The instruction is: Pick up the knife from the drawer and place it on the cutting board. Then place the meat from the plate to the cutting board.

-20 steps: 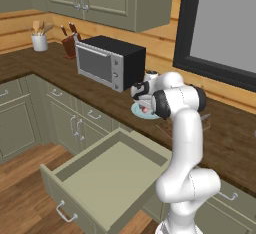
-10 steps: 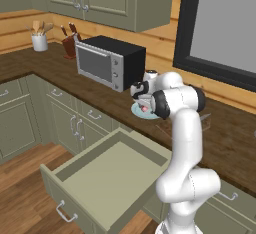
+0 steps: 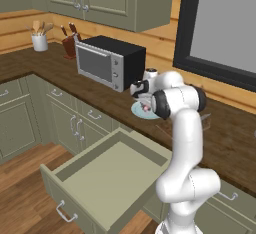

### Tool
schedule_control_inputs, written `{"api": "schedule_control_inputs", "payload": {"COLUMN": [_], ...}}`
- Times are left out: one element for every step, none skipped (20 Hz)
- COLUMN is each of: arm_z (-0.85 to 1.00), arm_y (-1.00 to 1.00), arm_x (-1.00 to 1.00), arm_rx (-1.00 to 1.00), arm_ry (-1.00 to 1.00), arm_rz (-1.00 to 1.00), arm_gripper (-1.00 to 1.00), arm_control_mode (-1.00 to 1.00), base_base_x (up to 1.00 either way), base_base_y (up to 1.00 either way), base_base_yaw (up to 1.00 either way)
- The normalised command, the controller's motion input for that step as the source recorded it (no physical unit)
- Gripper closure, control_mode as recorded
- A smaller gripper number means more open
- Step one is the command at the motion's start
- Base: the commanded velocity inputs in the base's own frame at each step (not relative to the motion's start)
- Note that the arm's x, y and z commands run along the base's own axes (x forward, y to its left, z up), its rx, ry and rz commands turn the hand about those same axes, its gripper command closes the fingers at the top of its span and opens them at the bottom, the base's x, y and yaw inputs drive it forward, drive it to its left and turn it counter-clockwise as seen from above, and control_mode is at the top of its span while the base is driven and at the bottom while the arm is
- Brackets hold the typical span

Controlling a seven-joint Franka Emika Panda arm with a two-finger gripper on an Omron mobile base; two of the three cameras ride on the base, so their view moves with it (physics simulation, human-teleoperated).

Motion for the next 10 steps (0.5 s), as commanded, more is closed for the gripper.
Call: {"api": "schedule_control_inputs", "payload": {"arm_z": [0.31,0.4,0.49,0.49,0.6,0.59,0.62,0.64,0.65,0.59], "arm_y": [-0.01,-0.17,-0.06,-0.19,-0.19,-0.18,-0.18,-0.19,-0.23,-0.28], "arm_x": [-0.35,-0.44,-0.46,-0.39,-0.39,-0.4,-0.41,-0.45,-0.46,-0.46], "arm_rx": [-0.05,-0.06,-0.07,-0.07,-0.06,-0.07,-0.06,-0.05,-0.05,-0.02], "arm_ry": [0.0,0.0,0.0,0.0,0.0,0.0,0.0,0.0,0.0,0.0], "arm_rz": [-0.17,-0.2,-0.21,-0.22,-0.23,-0.23,-0.23,-0.23,-0.23,-0.23], "arm_gripper": [1.0,1.0,1.0,1.0,1.0,1.0,1.0,1.0,1.0,1.0], "arm_control_mode": [-1.0,-1.0,-1.0,-1.0,-1.0,-1.0,-1.0,-1.0,-1.0,-1.0], "base_base_x": [0.0,0.0,0.0,0.0,0.0,0.0,0.0,0.0,0.0,0.0], "base_base_y": [0.0,0.0,0.0,0.0,0.0,0.0,0.0,0.0,0.0,0.0], "base_base_yaw": [0.0,0.0,0.0,0.0,0.0,0.0,0.0,0.0,0.0,0.0]}}
